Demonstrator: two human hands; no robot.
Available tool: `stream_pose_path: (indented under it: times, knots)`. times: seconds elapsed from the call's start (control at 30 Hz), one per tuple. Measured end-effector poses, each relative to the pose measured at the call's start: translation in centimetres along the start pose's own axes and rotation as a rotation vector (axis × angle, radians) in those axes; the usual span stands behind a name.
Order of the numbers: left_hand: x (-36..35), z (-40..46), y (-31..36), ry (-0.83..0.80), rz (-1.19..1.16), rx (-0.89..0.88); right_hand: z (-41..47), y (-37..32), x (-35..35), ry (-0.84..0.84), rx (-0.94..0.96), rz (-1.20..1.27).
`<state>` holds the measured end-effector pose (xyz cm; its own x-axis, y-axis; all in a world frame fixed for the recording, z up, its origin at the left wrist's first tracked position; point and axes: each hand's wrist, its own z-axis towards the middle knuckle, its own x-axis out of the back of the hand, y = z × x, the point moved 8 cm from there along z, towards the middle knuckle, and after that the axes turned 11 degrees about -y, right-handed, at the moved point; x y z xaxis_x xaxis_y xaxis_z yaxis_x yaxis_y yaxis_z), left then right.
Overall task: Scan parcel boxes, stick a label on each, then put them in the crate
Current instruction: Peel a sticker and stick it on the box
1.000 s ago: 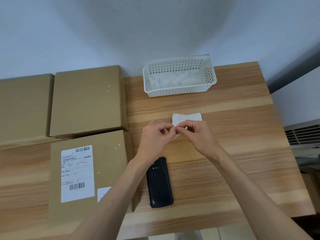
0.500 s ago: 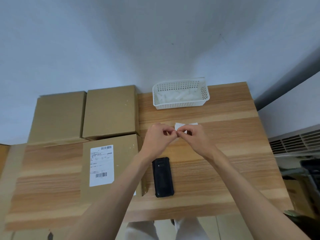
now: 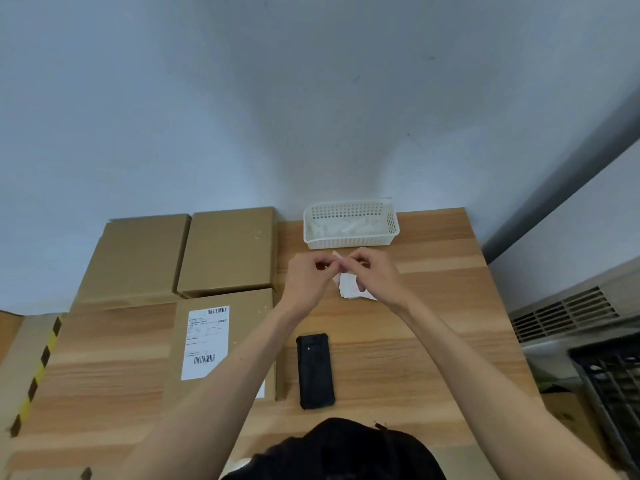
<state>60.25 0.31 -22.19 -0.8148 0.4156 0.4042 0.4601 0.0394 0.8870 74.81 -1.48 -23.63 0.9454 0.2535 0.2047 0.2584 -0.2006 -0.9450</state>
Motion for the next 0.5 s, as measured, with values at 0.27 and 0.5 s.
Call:
stream_pose_path:
  times: [0.27,0.5]
  knots:
    - [0.2,0.2,-1.7,0.03,-0.026,0.053,0.4,1.6,-0.9,0.045,-0.042,0.104]
    - [1.7,0.7,-3.2,0.139,-0.094,0.124,0.8,2.5,0.0,0.148,-0.114,0.161]
